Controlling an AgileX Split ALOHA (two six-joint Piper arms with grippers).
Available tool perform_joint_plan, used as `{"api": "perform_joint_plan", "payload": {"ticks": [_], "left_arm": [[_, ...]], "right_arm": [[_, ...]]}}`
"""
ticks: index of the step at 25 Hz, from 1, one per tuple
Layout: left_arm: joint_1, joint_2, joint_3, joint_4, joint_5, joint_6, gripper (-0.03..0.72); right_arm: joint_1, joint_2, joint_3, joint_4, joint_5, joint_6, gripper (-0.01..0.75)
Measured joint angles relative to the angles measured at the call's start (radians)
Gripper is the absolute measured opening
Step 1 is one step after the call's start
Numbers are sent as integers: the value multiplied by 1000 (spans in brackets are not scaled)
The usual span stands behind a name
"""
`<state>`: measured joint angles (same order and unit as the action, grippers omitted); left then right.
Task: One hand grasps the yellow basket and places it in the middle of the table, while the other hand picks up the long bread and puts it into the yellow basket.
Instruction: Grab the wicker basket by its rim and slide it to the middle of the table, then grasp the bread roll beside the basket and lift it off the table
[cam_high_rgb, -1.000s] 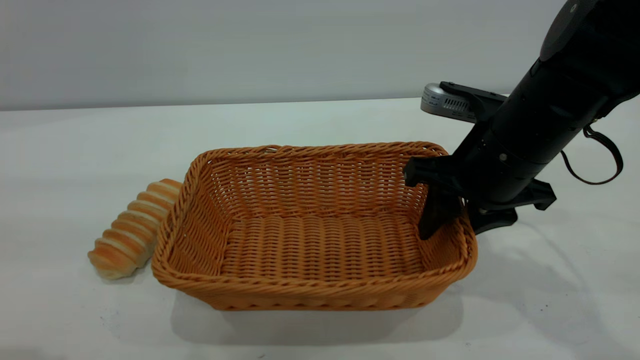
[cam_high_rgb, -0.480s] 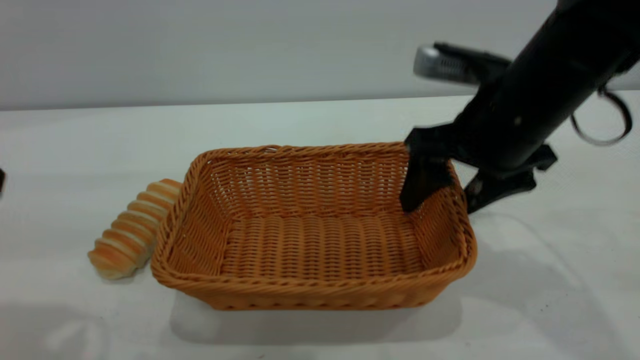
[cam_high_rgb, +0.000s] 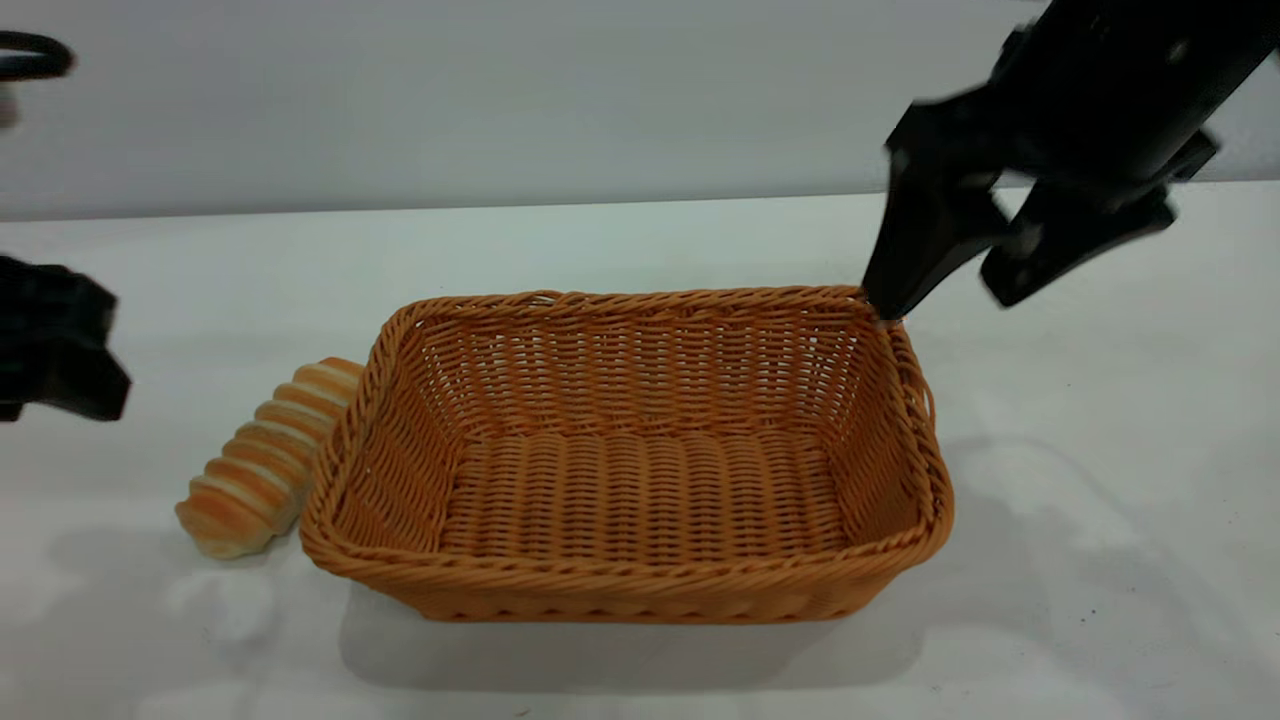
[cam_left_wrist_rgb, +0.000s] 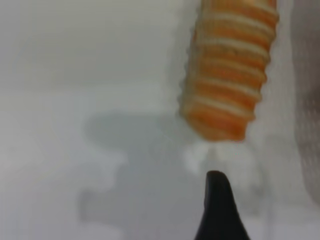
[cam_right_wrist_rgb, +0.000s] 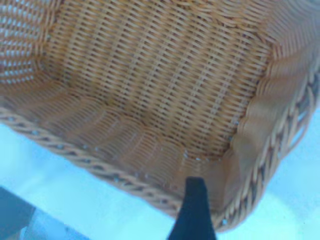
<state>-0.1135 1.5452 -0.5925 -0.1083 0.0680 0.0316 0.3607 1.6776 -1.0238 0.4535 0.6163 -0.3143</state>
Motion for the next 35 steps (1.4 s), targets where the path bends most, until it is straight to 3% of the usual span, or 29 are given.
{"api": "perform_joint_plan", "payload": {"ticks": [14, 24, 28, 32, 33, 35], "left_arm": [[0, 432, -306, 0, -19, 50, 555], [-39, 607, -415, 1, -18, 50, 540], [-36, 627, -422, 1, -14, 50, 404], [-36, 628, -423, 3, -1, 54, 119], [-36, 628, -423, 11, 4, 57, 83], [-36, 616, -423, 29, 24, 59, 83]], "right_arm": [[0, -259, 1, -17, 250, 21, 621], [0, -372, 1, -18, 291, 22, 589], [0, -383, 2, -19, 309, 22, 589], [0, -385, 4, -21, 328, 22, 589], [0, -385, 4, -21, 330, 22, 589], [0, -387, 4, -21, 336, 22, 589]]}}
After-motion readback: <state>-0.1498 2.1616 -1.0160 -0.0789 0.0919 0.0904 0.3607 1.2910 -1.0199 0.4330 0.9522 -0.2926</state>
